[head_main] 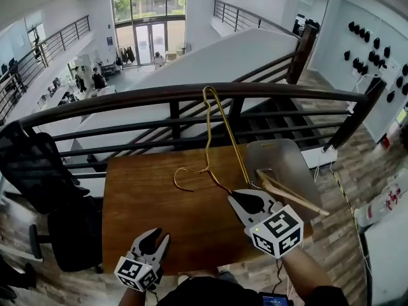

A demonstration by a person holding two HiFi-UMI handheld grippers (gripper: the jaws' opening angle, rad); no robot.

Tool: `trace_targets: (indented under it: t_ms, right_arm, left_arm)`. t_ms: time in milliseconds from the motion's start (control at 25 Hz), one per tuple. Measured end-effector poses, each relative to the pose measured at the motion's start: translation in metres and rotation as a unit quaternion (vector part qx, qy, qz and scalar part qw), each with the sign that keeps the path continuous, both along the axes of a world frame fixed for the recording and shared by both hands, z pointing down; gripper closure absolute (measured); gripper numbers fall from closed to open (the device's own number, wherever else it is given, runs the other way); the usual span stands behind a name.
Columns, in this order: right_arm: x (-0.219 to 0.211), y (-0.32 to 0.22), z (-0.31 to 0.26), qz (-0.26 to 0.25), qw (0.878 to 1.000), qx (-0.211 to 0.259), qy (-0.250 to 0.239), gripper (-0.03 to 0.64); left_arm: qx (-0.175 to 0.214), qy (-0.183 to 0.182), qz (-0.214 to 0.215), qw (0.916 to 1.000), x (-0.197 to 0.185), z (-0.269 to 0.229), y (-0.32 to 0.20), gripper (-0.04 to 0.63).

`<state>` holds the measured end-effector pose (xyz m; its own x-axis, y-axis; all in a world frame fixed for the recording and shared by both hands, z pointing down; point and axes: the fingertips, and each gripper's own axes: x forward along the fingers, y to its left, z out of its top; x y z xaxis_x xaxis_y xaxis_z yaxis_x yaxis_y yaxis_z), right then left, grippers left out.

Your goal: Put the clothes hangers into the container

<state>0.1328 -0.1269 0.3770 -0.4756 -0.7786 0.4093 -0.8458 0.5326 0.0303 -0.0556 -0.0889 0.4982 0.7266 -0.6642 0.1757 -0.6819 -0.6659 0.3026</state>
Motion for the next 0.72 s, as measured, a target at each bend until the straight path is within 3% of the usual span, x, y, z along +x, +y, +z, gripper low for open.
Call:
trace_targets:
  t_ms: [200, 400, 720]
  right_arm:
    - [0.075, 0.025, 0.005, 0.051, 0.996, -0.032, 0.06, 0.609]
    - [0.144, 0.052, 0.03, 0.103, 0.985, -0.087, 0.109, 0.609]
    - [0.2, 0.084, 0.068, 0.131, 0.962, -0.181, 0.159, 0.609]
  left_arm:
    - [-0.002, 0.009, 0.041, 0.9991, 0.033, 0.002, -0.003, 0.471]
    - [-0.007, 0.015, 0.079, 0.9968, 0.069, 0.005, -0.001, 0.471]
    - [-0.015, 0.017, 0.114, 0.9932, 0.106, 0.006, 0.003, 0.471]
